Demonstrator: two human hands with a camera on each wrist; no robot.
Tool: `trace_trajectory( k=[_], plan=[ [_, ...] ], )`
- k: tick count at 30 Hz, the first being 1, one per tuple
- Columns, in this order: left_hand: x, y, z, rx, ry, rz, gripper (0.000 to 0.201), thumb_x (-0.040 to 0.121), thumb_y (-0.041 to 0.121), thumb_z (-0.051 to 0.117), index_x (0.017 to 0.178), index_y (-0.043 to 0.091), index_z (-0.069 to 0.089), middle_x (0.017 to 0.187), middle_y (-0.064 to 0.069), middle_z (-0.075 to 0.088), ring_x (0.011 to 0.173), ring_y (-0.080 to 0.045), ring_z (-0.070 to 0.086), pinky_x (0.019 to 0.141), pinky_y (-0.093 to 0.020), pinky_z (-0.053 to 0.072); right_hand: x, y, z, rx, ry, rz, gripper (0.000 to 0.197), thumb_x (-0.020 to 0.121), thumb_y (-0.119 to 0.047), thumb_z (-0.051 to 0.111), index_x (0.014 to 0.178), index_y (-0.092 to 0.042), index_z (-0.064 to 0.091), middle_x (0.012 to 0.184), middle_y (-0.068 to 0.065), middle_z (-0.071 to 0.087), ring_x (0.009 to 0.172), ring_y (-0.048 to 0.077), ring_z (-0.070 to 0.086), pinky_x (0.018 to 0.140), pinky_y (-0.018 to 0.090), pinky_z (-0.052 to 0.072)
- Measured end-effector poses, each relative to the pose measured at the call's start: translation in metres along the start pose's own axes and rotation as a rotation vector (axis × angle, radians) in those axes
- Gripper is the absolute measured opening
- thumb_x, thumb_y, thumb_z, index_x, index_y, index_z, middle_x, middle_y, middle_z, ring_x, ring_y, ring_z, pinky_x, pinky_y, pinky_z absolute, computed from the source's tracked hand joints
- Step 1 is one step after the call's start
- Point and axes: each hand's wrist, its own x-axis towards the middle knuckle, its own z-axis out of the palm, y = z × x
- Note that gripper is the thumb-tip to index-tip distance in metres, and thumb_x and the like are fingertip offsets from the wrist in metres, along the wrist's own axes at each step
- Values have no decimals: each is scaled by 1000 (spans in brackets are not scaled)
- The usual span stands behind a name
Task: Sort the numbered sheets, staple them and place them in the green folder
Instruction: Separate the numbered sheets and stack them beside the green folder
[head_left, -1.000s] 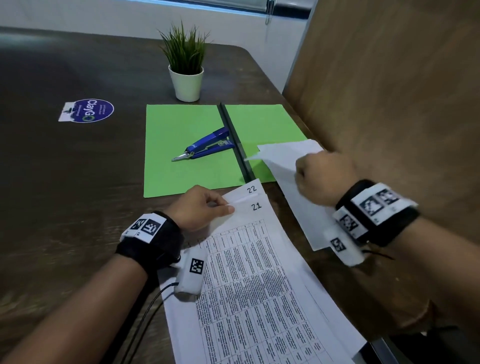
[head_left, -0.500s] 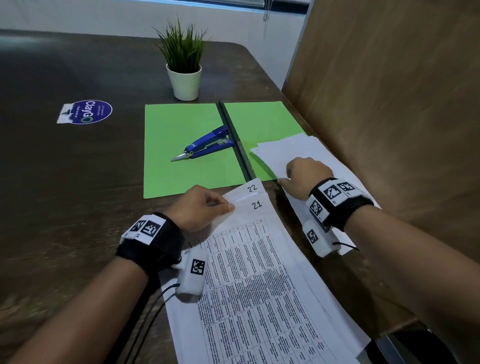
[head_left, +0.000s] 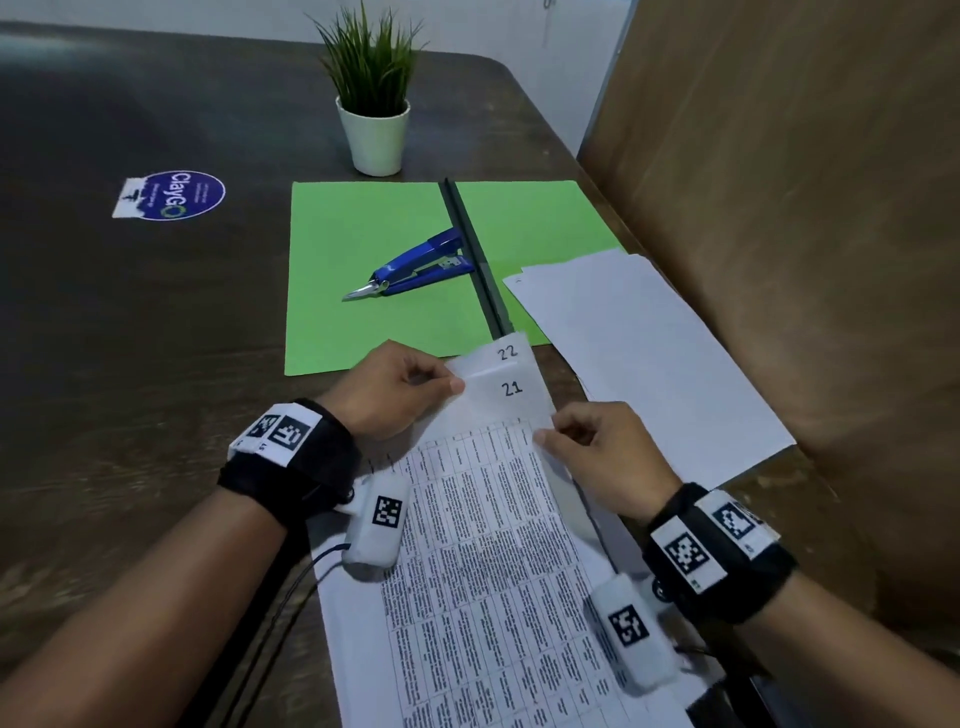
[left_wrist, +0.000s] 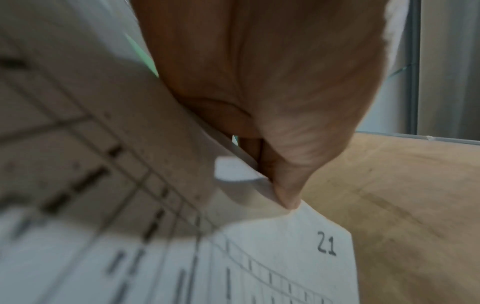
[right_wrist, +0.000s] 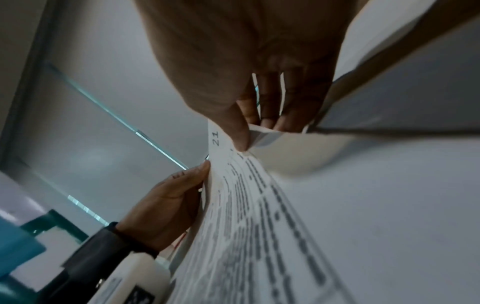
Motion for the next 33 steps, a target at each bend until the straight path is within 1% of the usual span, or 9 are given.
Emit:
trace_trajectory(
  k=[3,7,10,13,17,20,25,29,33],
  plan=[
    [-7,11,15,49,-82,28,44,98,39,58,77,1,65,61,-3,44,51,-12,36,55,-26,36,-2,4,-2,194,39,34,26,81,-16,81,64,-10,63,56,-8,58,51,8,50,54,25,44],
    [-9,13,26,71,-107,71,54,102,39,50,75,-7,50,62,-5,37,45,-10,31,48,-21,32,-6,11,-2,322,101,17,29,79,-10,82,60,-11,60,51,-7,55,44,6,45,48,21,40],
    [-10,11,30,24,-82,66,40,104,37,50,76,9,59,57,11,47,47,-3,40,53,-20,38,-7,14,-2,330,87,-42,31,83,-7,78,58,-11,60,46,-12,51,40,2,42,46,14,36],
    [-8,7,32,4,-2,82,6,99,24,60,98,27,65,87,21,67,79,6,59,74,-20,46,-6,17,-4,336,58,-57,33,88,-9,73,58,-8,59,48,-11,46,45,2,38,50,17,36],
    [-5,2,33,49,45,76,14,96,14,62,95,28,57,101,12,65,93,1,60,84,-21,46,-3,19,-3,318,25,-56,20,92,-7,68,80,-20,78,69,5,70,68,11,59,70,27,50],
    [-4,0,32,39,31,81,15,96,10,63,98,24,61,101,16,65,90,17,57,79,-6,41,-3,15,-1,429,110,-40,32,88,1,71,110,-21,73,92,-12,75,89,2,71,83,15,54],
    [-3,-6,31,-29,26,57,9,97,17,64,100,24,68,101,11,71,95,0,66,86,-22,51,-3,13,1,422,38,-96,30,82,6,74,89,-23,77,114,-6,71,95,-3,69,84,14,53],
    [-6,2,31,-67,-12,8,30,93,51,53,100,28,72,101,9,73,92,-13,69,82,-33,56,-8,8,0,364,-95,-115,9,82,-27,75,75,-23,80,120,-19,63,117,-10,57,93,12,46],
    [-8,5,31,-49,-33,38,20,94,34,66,83,22,77,56,15,57,51,-2,48,60,-24,46,-6,9,-1,500,-38,-38,60,85,-58,63,80,0,76,113,-5,73,110,8,66,91,32,51]
  ],
)
